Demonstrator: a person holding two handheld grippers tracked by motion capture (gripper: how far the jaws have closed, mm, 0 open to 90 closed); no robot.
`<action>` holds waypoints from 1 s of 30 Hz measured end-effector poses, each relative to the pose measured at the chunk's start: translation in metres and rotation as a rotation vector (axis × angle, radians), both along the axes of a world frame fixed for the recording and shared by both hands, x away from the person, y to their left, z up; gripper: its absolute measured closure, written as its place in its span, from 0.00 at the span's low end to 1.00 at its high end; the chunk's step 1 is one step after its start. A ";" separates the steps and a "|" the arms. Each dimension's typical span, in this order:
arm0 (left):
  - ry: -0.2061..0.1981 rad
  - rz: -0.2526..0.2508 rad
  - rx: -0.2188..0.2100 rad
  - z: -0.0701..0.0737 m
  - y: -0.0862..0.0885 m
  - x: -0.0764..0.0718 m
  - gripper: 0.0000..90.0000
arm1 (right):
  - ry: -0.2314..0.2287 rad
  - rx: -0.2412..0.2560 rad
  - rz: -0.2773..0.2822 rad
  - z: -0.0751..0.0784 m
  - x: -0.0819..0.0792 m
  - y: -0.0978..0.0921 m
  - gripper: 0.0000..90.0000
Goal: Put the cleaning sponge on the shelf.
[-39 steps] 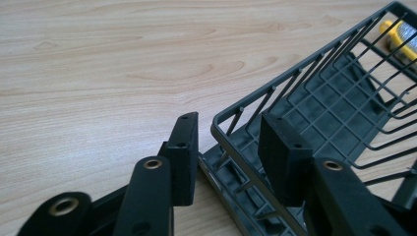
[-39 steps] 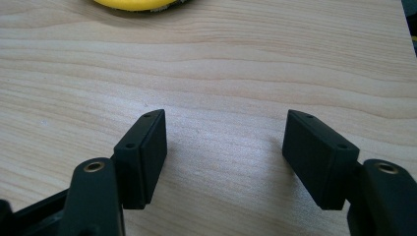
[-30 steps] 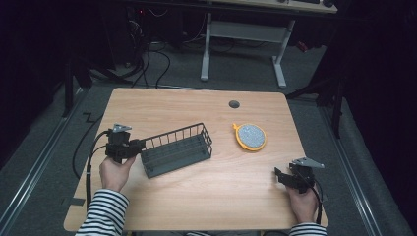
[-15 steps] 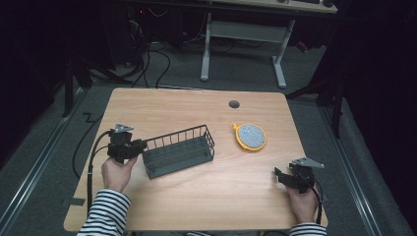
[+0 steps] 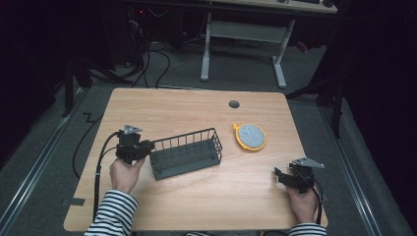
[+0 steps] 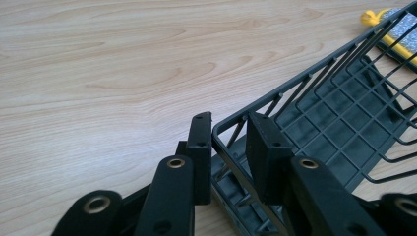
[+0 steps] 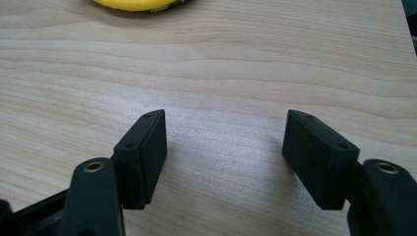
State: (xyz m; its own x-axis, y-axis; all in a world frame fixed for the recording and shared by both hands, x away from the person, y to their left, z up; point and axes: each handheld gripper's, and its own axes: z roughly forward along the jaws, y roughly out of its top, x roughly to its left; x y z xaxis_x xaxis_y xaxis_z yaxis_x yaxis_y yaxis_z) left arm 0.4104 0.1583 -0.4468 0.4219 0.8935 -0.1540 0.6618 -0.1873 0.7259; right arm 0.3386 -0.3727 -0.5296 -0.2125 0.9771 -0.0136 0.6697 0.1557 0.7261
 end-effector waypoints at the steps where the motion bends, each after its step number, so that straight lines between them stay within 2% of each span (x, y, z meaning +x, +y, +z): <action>1: 0.000 -0.006 -0.001 0.000 -0.002 0.000 0.81 | 0.000 0.000 0.000 0.000 0.000 0.000 0.37; 15: -0.008 -0.050 -0.009 -0.001 -0.030 -0.004 0.81 | 0.001 -0.001 0.002 0.000 0.000 0.000 0.37; 22: -0.010 -0.058 -0.026 -0.001 -0.030 -0.004 0.80 | 0.002 -0.001 0.003 0.000 0.000 0.000 0.37; 23: -0.017 -0.068 -0.038 -0.001 -0.029 -0.005 0.73 | 0.002 -0.001 0.004 0.000 0.000 0.000 0.37; 24: -0.025 -0.069 -0.049 -0.001 -0.028 -0.006 0.73 | 0.002 -0.001 0.004 0.000 0.000 0.000 0.37; 26: -0.043 -0.062 -0.055 0.001 -0.026 -0.008 0.65 | 0.002 0.000 0.005 0.000 0.000 0.000 0.37; 27: -0.054 -0.062 -0.060 0.003 -0.024 -0.009 0.58 | 0.003 0.000 0.005 0.000 0.000 0.001 0.37; 30: -0.072 -0.055 -0.067 0.006 -0.019 -0.012 0.50 | 0.002 -0.001 0.006 0.000 0.000 0.001 0.37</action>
State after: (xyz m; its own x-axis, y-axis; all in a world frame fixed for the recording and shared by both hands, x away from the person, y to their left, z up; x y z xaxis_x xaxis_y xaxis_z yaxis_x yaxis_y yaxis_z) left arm 0.3988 0.1391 -0.4408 0.4821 0.8574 -0.1801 0.5973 -0.1713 0.7835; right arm 0.3384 -0.3721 -0.5296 -0.2181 0.9758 -0.0141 0.6702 0.1603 0.7246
